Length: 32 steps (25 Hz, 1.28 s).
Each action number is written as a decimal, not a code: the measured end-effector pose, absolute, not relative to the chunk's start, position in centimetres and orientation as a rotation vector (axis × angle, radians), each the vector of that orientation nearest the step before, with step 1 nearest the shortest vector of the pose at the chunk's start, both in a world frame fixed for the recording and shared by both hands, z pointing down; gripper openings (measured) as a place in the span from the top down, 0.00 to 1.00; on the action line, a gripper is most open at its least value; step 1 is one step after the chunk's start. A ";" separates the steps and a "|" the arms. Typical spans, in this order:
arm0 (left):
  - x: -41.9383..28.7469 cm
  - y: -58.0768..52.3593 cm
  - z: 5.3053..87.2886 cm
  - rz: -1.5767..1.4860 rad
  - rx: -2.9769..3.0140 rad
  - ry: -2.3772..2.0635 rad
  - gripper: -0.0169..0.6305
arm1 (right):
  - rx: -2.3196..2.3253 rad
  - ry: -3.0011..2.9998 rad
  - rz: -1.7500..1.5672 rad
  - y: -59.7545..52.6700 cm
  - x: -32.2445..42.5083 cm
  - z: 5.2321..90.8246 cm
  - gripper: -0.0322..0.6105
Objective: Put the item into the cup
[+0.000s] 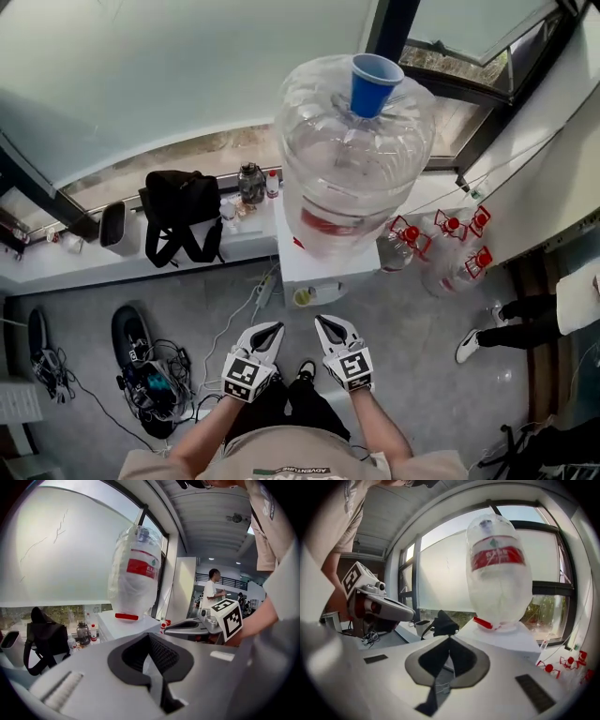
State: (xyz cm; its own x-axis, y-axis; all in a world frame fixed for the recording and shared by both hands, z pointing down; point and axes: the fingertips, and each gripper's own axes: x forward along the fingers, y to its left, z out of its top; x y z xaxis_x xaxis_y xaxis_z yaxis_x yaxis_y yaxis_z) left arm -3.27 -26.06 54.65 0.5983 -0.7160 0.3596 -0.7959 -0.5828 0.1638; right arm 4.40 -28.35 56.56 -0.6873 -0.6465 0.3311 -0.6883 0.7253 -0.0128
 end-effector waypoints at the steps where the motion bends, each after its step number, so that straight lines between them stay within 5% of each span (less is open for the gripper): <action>1: -3.3 -26.2 53.7 0.358 2.531 -1.239 0.96 | 1.050 -2.628 0.179 -28.2 4.6 55.6 0.93; 32: -5.6 -30.3 34.3 0.091 2.768 -1.483 0.96 | 1.256 -2.799 -0.048 -28.4 7.6 35.0 0.93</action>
